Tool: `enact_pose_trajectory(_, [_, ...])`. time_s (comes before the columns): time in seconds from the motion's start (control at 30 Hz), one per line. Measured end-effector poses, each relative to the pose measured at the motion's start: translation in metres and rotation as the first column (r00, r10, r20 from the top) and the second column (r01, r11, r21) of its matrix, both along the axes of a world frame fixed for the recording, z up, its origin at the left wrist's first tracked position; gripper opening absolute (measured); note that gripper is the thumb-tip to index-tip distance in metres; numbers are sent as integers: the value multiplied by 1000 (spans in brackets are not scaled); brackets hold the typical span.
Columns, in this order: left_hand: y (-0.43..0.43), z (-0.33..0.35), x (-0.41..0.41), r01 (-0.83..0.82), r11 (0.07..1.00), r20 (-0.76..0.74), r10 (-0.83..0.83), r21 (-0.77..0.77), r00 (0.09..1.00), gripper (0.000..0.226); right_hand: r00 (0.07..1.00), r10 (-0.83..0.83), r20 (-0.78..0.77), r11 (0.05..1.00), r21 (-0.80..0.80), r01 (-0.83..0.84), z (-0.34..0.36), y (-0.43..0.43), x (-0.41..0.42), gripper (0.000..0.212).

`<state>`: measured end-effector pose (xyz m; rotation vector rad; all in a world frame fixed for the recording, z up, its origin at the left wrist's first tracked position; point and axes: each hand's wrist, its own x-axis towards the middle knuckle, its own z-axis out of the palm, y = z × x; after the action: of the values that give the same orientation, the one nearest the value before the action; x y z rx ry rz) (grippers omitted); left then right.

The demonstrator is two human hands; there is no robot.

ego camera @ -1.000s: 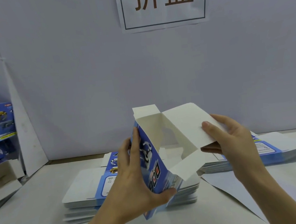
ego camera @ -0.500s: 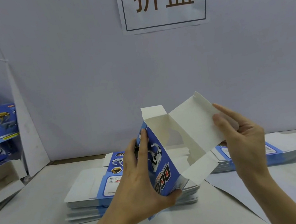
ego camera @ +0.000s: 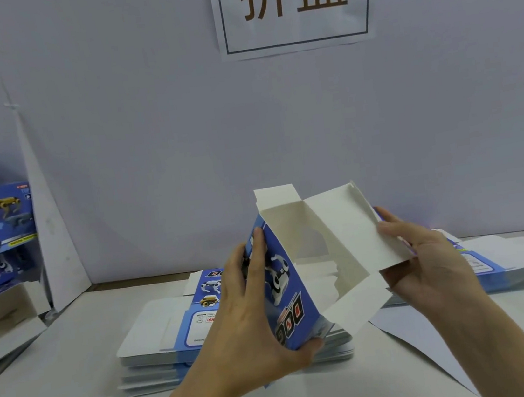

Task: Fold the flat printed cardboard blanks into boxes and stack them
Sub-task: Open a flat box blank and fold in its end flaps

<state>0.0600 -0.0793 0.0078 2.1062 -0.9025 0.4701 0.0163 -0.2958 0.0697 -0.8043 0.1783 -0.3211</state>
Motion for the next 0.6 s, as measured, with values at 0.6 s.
enact_pose_trajectory(0.6, [-3, 20, -7, -193, 862, -181, 121, -468, 976, 130, 974, 225, 38, 894, -406, -191, 5, 7, -10, 38])
